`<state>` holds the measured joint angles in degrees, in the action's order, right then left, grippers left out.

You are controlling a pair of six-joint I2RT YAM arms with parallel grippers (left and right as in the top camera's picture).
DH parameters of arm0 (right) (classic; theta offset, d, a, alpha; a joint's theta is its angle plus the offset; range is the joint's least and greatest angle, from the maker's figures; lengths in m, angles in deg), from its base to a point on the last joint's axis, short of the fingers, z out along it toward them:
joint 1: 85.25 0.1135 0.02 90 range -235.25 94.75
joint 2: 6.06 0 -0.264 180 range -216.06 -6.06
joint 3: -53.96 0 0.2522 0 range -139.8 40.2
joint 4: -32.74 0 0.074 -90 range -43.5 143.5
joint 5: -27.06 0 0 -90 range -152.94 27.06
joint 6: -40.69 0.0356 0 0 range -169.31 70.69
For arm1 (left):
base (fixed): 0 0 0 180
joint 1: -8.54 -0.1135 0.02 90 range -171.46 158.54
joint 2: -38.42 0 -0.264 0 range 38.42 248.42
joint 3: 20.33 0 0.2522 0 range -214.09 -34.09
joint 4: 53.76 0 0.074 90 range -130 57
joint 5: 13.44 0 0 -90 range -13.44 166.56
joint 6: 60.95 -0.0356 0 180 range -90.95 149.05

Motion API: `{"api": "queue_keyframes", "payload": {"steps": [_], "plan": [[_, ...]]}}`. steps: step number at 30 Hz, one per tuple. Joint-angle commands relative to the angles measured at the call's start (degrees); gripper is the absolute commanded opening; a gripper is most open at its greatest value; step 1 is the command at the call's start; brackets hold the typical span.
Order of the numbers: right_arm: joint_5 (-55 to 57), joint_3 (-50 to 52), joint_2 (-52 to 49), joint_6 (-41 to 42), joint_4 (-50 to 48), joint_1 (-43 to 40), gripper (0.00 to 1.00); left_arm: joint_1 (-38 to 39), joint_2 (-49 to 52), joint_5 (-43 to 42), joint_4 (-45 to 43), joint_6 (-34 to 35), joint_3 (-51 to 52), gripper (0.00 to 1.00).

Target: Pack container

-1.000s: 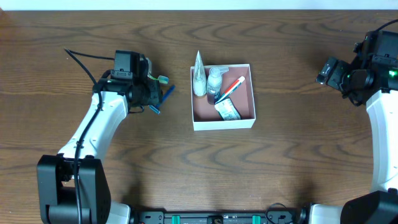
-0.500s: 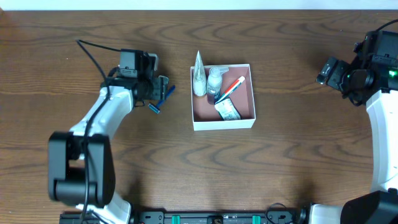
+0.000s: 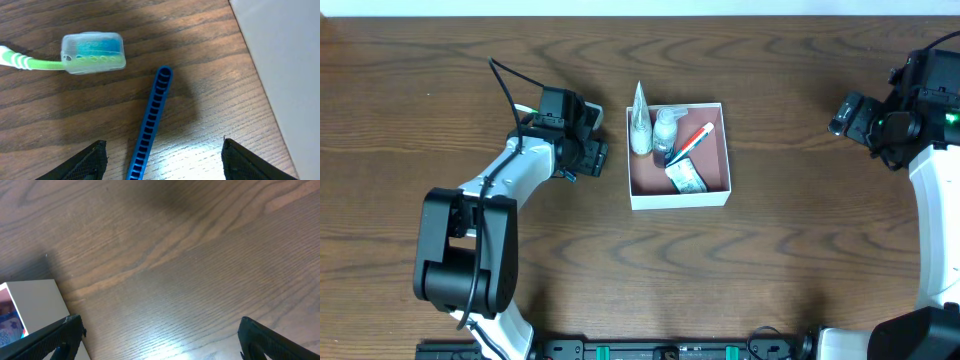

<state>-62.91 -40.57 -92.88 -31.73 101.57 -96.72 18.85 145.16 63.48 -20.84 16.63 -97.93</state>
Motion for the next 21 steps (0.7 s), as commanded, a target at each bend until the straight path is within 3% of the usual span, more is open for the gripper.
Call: {"api": "queue_keyframes", "payload": {"steps": [1,14,15,19,21], "plan": [[0.61,0.07,-0.2,0.17,0.02,-0.22,0.99,-0.09,0.61,1.81,0.17,-3.02,0.74,0.74],[0.61,0.07,-0.2,0.17,0.02,-0.2,0.99,0.17,5.29,3.54,0.55,-2.97,0.98,0.72],[0.63,0.04,-0.2,0.17,0.02,-0.22,0.99,0.17,5.35,3.54,0.63,-2.97,0.98,0.69],[0.61,0.07,-0.2,0.17,0.02,-0.22,0.99,0.17,5.35,3.54,1.33,-2.62,0.98,0.4],[0.61,0.07,-0.2,0.17,0.02,-0.2,0.99,0.17,5.35,3.54,2.08,-1.03,0.98,0.29]]}}
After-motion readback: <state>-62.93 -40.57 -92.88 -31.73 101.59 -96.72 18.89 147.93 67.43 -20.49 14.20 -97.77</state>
